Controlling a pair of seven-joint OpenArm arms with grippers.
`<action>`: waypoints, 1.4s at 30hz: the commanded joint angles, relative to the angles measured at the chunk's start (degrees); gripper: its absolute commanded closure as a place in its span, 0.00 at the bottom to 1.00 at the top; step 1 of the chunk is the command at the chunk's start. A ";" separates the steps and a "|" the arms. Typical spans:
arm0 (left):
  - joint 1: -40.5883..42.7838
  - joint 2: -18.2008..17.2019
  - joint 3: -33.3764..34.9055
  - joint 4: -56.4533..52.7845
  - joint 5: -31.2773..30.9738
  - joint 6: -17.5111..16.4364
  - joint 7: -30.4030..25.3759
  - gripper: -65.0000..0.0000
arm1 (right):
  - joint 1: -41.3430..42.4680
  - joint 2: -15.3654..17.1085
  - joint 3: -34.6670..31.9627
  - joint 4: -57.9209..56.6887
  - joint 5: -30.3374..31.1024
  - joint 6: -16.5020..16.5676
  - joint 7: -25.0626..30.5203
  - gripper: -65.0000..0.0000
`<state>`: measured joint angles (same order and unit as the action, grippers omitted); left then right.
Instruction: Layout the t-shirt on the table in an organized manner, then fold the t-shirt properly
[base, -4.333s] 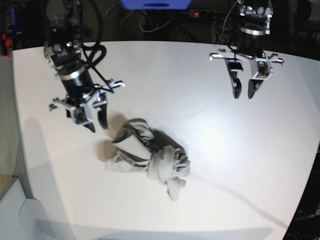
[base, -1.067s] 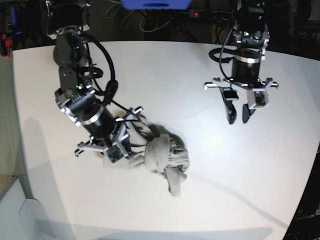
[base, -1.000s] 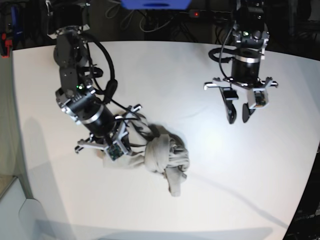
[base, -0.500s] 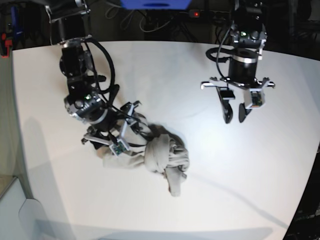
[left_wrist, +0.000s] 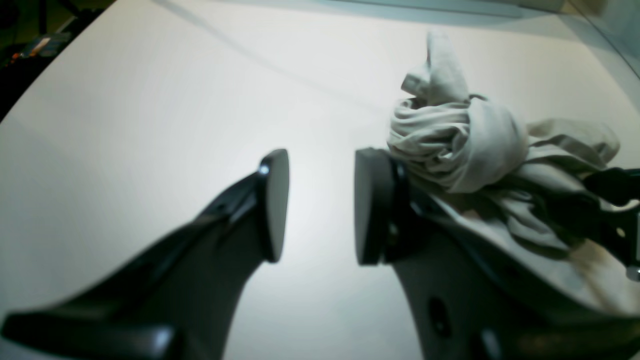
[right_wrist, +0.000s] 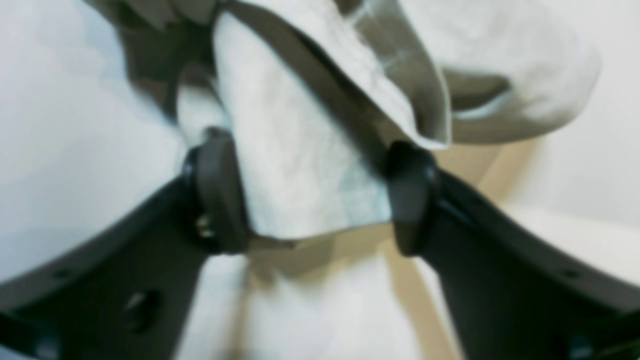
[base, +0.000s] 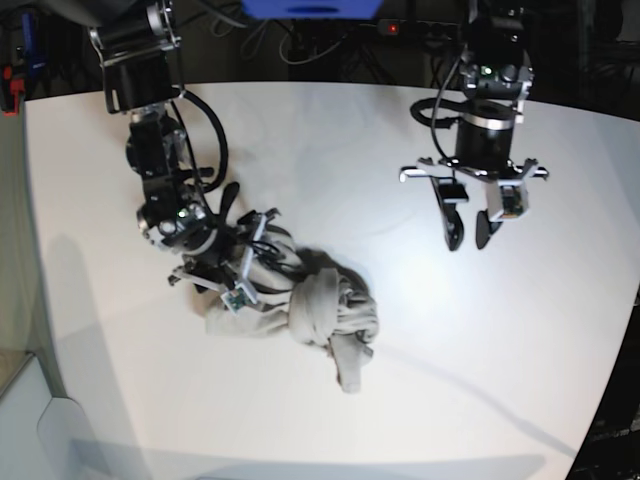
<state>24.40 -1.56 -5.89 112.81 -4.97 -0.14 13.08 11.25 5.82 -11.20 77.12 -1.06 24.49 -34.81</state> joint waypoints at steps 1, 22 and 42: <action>-0.18 -0.06 -0.04 0.90 0.18 0.27 -1.78 0.67 | 1.37 0.02 0.17 1.08 0.66 0.61 1.18 0.60; 1.14 -0.15 -0.40 0.90 0.09 0.01 -1.78 0.67 | 1.63 -2.26 0.52 34.92 0.66 0.43 0.30 1.00; 2.72 0.11 -0.40 0.90 0.09 0.01 -1.87 0.67 | 5.50 -9.91 0.08 38.61 0.93 0.61 -11.39 1.00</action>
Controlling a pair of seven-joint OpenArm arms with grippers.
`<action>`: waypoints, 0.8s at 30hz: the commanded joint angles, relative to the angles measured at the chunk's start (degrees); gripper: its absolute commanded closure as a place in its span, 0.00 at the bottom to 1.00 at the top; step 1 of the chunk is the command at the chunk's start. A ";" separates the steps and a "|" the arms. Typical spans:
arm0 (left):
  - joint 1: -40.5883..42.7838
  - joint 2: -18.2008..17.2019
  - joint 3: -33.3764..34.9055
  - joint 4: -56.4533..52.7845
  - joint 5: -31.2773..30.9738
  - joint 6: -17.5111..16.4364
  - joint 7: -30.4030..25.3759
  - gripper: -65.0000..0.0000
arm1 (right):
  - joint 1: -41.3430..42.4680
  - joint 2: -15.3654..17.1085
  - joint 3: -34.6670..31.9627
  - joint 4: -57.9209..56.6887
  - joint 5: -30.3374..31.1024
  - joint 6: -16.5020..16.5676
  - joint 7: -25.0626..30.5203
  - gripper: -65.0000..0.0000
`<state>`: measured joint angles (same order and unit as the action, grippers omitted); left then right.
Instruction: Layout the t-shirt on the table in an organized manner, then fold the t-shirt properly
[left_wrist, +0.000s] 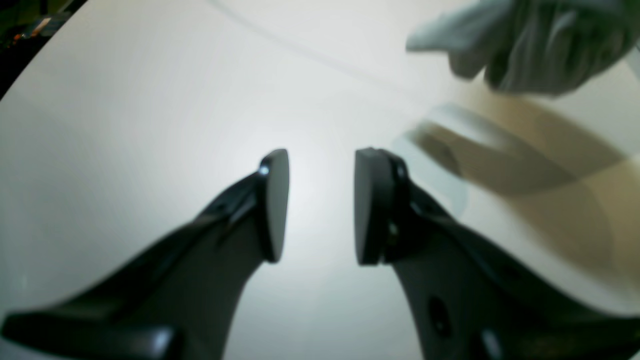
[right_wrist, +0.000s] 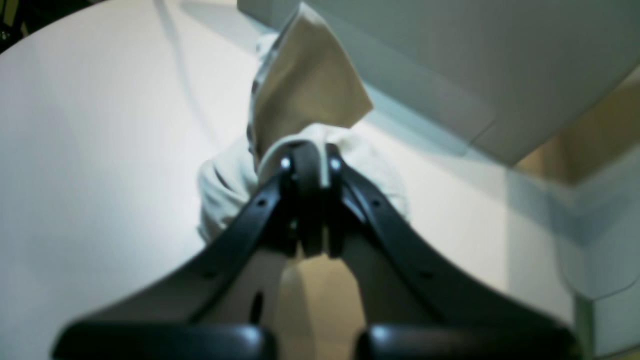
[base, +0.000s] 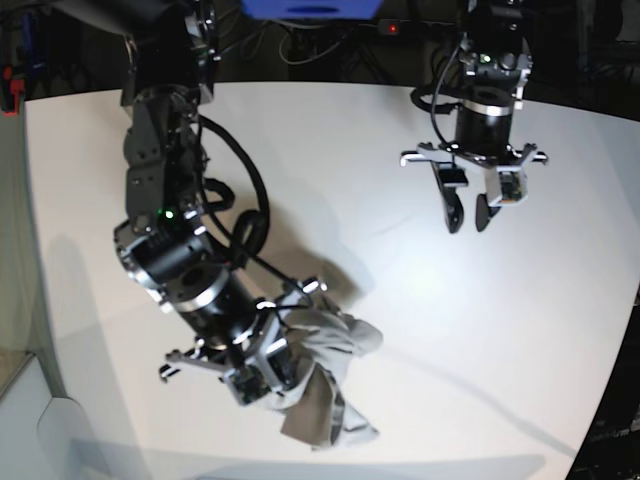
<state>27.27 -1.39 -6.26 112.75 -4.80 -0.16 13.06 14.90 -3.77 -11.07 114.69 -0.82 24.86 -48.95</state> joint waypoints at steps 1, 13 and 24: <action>-0.32 0.03 0.06 0.97 -0.08 0.03 -1.85 0.67 | 1.76 -0.58 -0.14 1.04 0.69 0.24 2.66 1.00; -0.50 0.20 -0.02 0.97 -0.08 0.03 -1.85 0.67 | 2.29 -0.49 -2.42 1.22 0.69 0.24 2.57 1.00; -0.23 -0.15 -0.11 0.97 -0.08 0.03 -1.85 0.67 | 2.29 -0.49 -5.94 1.22 0.69 0.24 2.57 1.00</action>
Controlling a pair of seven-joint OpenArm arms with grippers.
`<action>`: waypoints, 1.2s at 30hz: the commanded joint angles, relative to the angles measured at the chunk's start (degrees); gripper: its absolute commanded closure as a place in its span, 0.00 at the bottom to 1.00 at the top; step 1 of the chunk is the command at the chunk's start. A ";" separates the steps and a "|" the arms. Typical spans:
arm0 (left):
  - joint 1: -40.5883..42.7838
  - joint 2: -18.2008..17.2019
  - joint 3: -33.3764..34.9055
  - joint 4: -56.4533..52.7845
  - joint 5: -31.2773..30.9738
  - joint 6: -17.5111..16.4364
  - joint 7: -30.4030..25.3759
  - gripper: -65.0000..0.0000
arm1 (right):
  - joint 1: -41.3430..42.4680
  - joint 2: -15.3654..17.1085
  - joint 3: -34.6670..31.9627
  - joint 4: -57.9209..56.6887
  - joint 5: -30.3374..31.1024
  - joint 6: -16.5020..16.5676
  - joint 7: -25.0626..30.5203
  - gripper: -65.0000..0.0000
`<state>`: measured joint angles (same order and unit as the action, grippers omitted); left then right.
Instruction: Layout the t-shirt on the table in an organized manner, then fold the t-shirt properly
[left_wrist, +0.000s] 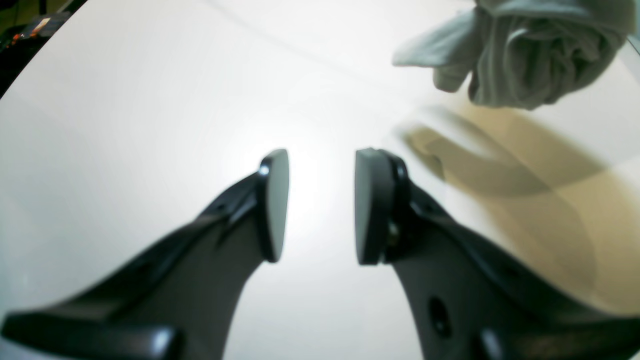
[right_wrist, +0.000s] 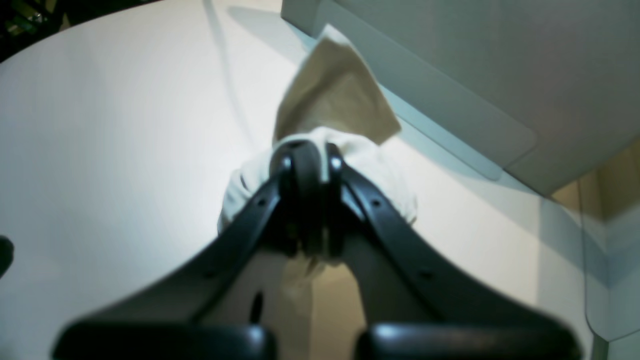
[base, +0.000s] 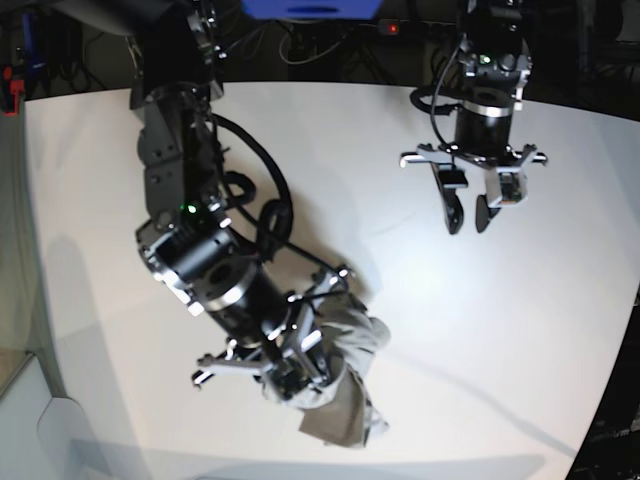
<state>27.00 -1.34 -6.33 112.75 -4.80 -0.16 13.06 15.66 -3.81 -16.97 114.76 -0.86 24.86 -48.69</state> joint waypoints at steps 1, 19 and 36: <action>0.03 -0.19 -0.05 0.97 -0.08 0.03 -1.85 0.67 | 1.53 -0.45 -0.21 1.06 0.64 0.24 2.31 1.00; -1.03 0.25 -0.05 0.97 -0.17 0.30 -2.03 0.67 | 0.91 -0.36 -0.30 0.98 0.56 0.24 2.31 1.00; -1.03 0.33 0.31 0.97 -0.17 0.38 -2.20 0.67 | 0.91 -0.45 -2.68 0.89 0.56 0.24 2.22 1.00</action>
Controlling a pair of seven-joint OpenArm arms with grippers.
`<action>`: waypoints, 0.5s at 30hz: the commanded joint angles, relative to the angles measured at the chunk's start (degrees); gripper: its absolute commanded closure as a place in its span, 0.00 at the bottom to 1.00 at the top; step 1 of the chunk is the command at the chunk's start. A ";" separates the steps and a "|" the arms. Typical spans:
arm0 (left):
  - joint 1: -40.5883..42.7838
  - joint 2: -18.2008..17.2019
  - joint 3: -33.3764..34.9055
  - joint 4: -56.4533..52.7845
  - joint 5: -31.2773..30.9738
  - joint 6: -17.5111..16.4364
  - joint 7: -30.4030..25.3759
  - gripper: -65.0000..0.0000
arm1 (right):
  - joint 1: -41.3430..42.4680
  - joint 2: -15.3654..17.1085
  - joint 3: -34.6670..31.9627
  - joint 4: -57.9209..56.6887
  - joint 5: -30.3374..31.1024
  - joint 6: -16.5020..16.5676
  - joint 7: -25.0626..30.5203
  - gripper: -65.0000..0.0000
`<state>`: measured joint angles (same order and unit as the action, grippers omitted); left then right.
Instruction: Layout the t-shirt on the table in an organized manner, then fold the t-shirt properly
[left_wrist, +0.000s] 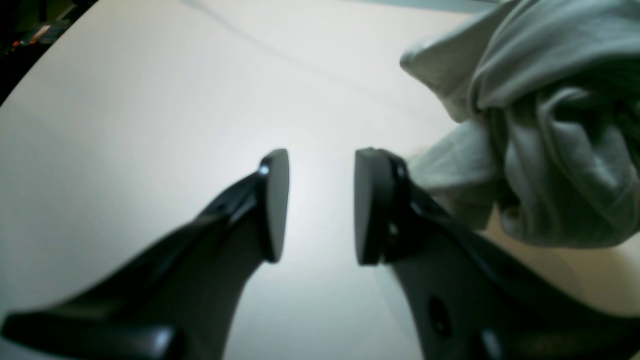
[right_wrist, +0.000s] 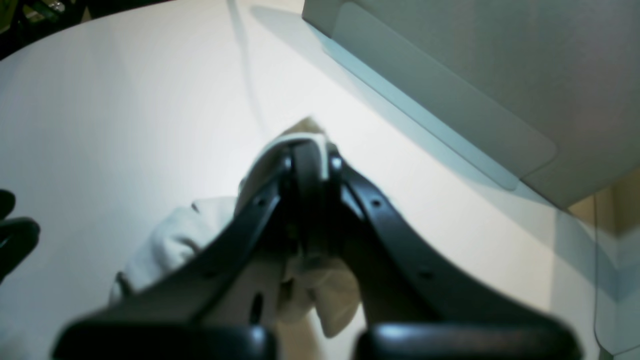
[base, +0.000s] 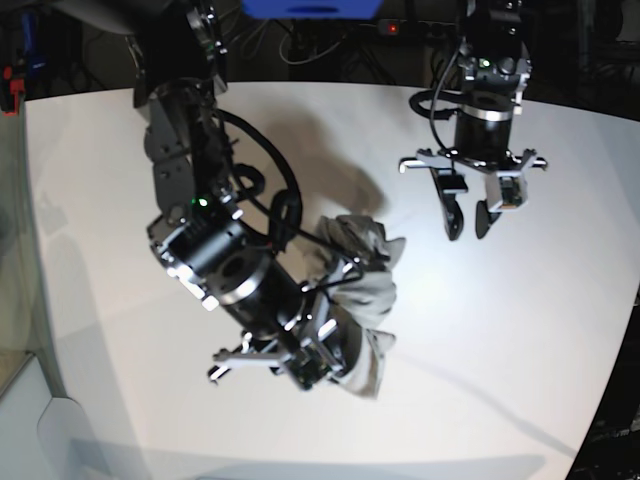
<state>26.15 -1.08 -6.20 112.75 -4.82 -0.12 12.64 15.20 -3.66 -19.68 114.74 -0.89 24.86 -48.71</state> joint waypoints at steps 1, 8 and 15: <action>-0.17 0.07 0.26 0.97 -0.15 0.34 -1.79 0.67 | 1.37 -0.60 0.03 1.00 0.58 0.24 2.25 1.00; 0.00 1.21 0.26 0.97 -0.15 0.08 -1.52 0.67 | 1.28 -0.78 0.03 1.00 0.58 0.15 2.25 1.00; -0.53 2.80 0.35 -1.58 -0.15 -0.01 -1.70 0.67 | 1.28 -0.78 0.03 1.00 0.58 0.06 2.25 1.00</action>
<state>25.82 1.61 -5.91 110.39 -4.82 -0.21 12.21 15.20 -3.84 -19.68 114.74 -0.89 24.84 -48.71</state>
